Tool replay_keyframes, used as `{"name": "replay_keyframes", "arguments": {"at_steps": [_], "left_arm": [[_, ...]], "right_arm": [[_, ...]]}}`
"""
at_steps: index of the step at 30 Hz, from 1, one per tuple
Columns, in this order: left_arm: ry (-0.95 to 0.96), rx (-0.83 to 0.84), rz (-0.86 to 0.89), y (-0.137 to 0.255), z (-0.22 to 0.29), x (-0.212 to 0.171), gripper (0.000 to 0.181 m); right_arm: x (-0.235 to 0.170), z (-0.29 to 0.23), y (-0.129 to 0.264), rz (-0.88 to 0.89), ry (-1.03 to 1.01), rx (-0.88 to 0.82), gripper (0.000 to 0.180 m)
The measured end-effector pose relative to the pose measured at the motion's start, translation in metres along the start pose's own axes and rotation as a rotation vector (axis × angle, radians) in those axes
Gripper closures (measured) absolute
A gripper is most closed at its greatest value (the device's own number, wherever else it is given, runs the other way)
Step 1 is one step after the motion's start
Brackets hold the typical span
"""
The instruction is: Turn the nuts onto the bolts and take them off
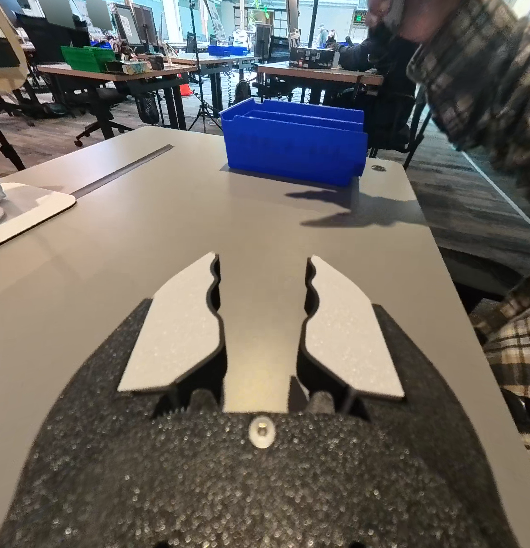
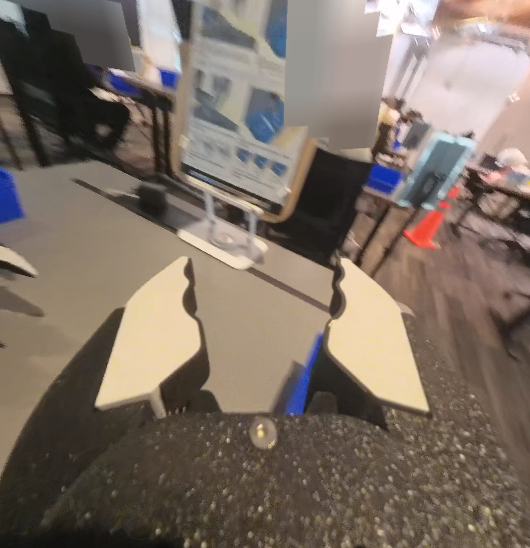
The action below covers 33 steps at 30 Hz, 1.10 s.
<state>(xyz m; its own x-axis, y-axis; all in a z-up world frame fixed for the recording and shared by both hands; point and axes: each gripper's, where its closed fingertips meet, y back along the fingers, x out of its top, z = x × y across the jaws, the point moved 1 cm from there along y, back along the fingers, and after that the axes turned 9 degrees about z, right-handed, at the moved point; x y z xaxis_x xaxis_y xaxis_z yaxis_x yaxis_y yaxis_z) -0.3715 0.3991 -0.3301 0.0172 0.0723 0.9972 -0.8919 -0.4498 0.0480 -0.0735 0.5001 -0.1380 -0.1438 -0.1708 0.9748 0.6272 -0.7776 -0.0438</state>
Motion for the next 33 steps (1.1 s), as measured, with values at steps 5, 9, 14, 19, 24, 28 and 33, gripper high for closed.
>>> {"name": "replay_keyframes", "arguments": {"at_steps": [5,9,14,19,24,28,33], "left_arm": [[-0.004,0.006,-0.006,0.001,-0.001,-0.002,0.126],[-0.012,0.017,-0.006,0.003,-0.004,-0.001,0.126],[-0.008,0.035,-0.012,0.005,-0.011,-0.003,0.126],[-0.020,0.038,-0.034,0.005,-0.015,-0.007,0.127],[-0.092,0.095,-0.033,0.018,-0.021,0.011,0.127],[-0.131,0.171,-0.011,0.047,-0.030,0.042,0.127],[-0.171,0.272,-0.019,0.092,-0.038,0.077,0.134]], "right_arm": [[-0.034,-0.102,-0.045,0.151,-0.094,0.247,0.084],[-0.085,-0.147,-0.077,0.180,-0.174,0.364,0.083],[-0.135,-0.167,-0.098,0.201,-0.165,0.397,0.083],[-0.152,-0.183,-0.096,0.181,-0.116,0.435,0.084],[-0.150,-0.197,-0.092,0.175,-0.099,0.487,0.087],[-0.151,-0.206,-0.091,0.161,-0.083,0.517,0.089],[-0.153,-0.215,-0.090,0.134,-0.073,0.544,0.090]]}}
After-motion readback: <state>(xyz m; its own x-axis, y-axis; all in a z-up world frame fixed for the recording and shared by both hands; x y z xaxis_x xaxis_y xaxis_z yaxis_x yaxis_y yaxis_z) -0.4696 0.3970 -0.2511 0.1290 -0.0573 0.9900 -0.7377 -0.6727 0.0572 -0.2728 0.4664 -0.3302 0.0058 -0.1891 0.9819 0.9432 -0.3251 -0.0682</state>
